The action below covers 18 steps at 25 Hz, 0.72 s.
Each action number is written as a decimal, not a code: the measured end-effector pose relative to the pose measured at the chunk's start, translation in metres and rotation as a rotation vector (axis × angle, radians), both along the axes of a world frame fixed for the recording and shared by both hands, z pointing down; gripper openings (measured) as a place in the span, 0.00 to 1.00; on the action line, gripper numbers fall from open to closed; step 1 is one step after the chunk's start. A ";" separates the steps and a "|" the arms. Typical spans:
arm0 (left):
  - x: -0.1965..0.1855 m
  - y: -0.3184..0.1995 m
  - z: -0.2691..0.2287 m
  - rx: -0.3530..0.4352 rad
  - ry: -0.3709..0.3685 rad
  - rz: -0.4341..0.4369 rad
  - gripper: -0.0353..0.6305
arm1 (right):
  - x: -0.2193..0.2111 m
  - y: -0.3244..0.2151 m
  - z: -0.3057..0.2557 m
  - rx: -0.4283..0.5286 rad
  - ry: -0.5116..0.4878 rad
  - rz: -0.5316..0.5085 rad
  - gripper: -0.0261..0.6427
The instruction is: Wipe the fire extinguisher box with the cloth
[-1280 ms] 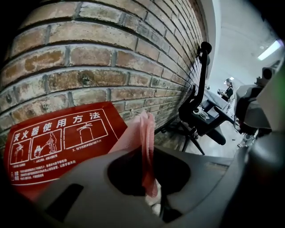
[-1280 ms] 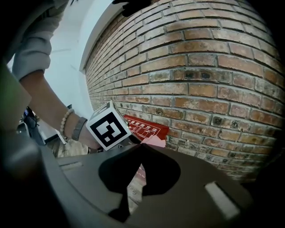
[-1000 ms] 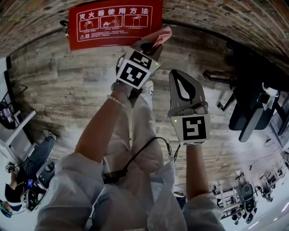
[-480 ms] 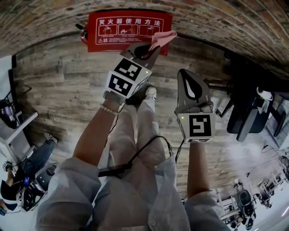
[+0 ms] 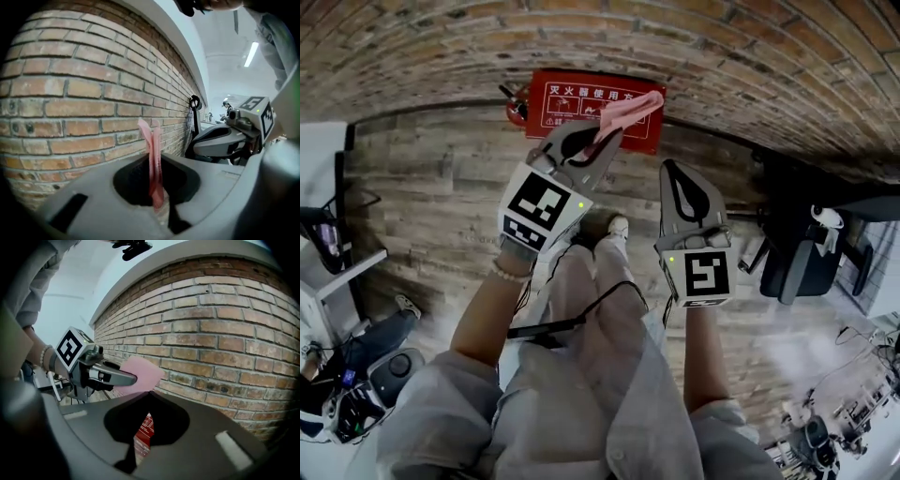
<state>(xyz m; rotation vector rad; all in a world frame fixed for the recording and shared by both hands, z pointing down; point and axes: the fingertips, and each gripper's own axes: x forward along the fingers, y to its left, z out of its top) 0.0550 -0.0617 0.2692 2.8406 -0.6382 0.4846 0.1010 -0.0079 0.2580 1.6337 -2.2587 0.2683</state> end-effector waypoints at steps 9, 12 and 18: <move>-0.048 0.026 -0.107 0.142 0.028 0.003 0.07 | -0.026 0.016 -0.088 0.101 0.011 -0.044 0.05; -0.063 0.031 -0.133 0.162 0.055 -0.028 0.07 | -0.028 0.019 -0.108 0.124 0.026 -0.049 0.05; -0.087 0.045 -0.168 0.202 0.084 -0.083 0.07 | -0.038 0.020 -0.145 0.195 0.059 -0.077 0.05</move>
